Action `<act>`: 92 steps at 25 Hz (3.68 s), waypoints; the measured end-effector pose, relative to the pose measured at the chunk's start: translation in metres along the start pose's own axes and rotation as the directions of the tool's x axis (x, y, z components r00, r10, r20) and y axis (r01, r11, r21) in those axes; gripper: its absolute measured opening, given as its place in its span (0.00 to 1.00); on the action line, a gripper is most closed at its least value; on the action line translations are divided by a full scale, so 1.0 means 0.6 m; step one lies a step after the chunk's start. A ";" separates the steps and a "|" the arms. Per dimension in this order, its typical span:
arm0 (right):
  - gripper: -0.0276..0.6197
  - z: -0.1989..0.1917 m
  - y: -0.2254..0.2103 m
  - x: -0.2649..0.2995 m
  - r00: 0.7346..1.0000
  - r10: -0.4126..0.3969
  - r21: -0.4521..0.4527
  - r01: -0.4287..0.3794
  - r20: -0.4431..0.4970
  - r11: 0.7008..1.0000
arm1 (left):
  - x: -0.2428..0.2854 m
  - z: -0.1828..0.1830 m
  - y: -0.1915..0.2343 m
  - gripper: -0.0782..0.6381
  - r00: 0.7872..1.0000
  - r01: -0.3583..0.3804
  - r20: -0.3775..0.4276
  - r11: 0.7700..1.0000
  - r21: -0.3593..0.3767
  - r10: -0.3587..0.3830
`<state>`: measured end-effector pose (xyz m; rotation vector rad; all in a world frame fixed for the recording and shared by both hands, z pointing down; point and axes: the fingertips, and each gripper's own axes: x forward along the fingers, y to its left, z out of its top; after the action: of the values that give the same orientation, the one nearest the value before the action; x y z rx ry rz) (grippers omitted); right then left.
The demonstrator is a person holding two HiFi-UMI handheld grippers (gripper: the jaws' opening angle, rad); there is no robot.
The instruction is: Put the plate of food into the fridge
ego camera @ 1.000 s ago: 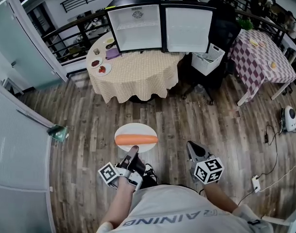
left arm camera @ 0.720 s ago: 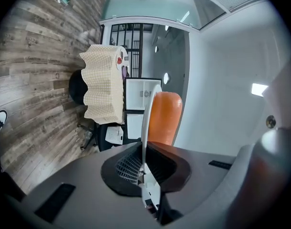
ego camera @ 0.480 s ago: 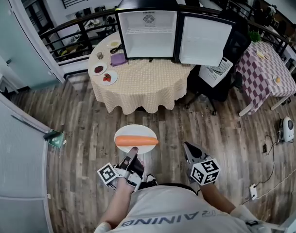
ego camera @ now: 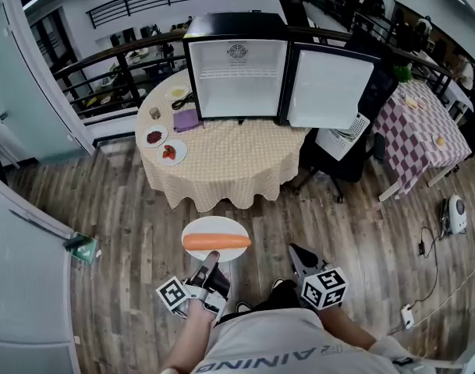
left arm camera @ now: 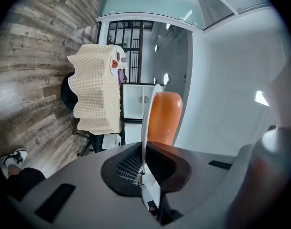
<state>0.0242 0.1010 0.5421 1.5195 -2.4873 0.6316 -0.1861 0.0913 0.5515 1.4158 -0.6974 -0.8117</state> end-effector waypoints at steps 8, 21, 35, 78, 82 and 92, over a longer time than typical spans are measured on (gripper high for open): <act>0.07 0.037 -0.042 0.091 0.999 0.049 -0.007 -0.050 -0.004 0.999 | 0.076 0.042 0.018 0.14 0.999 -0.021 0.030 1.000 0.000 0.021; 0.07 0.160 -0.216 0.216 0.997 0.072 -0.014 -0.072 0.019 0.997 | 0.324 0.073 0.001 0.14 1.000 0.007 0.027 1.000 0.009 -0.007; 0.07 0.207 -0.346 0.315 0.997 0.079 0.012 -0.079 0.001 0.997 | 0.486 0.098 0.025 0.14 1.000 -0.020 0.018 1.000 -0.004 0.020; 0.07 0.276 -0.390 0.503 0.995 -0.079 0.076 0.084 -0.059 0.994 | 0.956 0.362 0.188 0.14 0.972 -0.198 -0.107 0.975 0.099 0.208; 0.07 0.279 -0.399 0.507 0.995 -0.083 0.079 0.088 -0.062 0.993 | 1.002 0.373 0.225 0.14 0.959 -0.253 -0.103 0.961 0.112 0.264; 0.07 0.267 -0.416 0.514 0.990 -0.097 0.081 0.105 -0.098 0.991 | 1.079 0.400 0.274 0.15 0.923 -0.371 -0.072 0.924 0.092 0.378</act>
<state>0.1111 -0.3166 0.5724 1.5955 -2.3252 0.7832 -0.0077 -0.5810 0.6924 1.3211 -0.9047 -0.4227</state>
